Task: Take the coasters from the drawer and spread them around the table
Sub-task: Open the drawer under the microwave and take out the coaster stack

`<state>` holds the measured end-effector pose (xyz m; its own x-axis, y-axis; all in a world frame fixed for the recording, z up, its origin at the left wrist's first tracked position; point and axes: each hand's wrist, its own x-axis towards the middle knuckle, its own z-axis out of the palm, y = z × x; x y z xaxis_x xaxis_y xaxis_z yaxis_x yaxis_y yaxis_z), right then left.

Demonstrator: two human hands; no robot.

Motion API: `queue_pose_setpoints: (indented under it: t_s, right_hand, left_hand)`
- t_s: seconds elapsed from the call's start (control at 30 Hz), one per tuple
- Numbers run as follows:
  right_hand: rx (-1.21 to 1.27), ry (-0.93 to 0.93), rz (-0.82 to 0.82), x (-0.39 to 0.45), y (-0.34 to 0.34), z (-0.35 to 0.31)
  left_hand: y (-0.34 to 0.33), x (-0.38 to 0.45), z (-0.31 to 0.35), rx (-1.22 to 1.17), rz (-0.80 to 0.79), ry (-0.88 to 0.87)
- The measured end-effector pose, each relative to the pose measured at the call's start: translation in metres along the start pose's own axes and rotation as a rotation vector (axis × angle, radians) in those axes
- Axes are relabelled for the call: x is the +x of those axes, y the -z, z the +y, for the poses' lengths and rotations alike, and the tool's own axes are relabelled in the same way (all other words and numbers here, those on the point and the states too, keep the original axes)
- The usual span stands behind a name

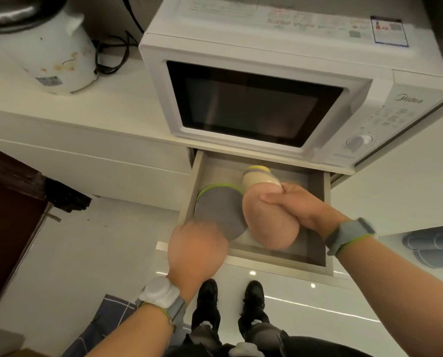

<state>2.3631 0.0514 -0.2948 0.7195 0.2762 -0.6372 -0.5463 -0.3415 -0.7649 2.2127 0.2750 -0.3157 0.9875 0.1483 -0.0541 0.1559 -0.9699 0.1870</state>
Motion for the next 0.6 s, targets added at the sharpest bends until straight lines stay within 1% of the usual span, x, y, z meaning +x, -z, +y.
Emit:
queue_pose_setpoints:
  t_s: [0.1,0.17,0.23,0.27,0.37,0.4,0.6]
  right_hand:
    - [0.133,-0.004,-0.125,0.007,-0.024,-0.013]
    - [0.142,0.007,-0.166,0.018,-0.038,-0.019]
    - [0.028,0.001,-0.084,0.034,-0.050,-0.018]
    - [-0.091,-0.001,-0.011,0.044,-0.056,-0.013]
    - [-0.607,0.082,0.215,0.061,-0.068,0.004]
    - [-0.680,0.092,0.245,0.063,-0.068,0.007]
    - [-0.652,-0.050,0.238,0.063,-0.073,0.009]
  left_hand:
    - [0.000,-0.001,0.000,-0.019,0.018,-0.010]
    - [-0.001,0.000,-0.001,-0.036,0.028,-0.019]
    - [-0.002,0.000,-0.003,-0.042,0.035,-0.021]
    - [-0.003,0.000,-0.003,-0.042,0.039,-0.019]
    - [-0.004,-0.001,-0.003,-0.046,0.049,-0.018]
    - [-0.004,-0.001,-0.003,-0.046,0.052,-0.019]
    - [-0.007,-0.001,-0.005,-0.059,0.069,-0.026]
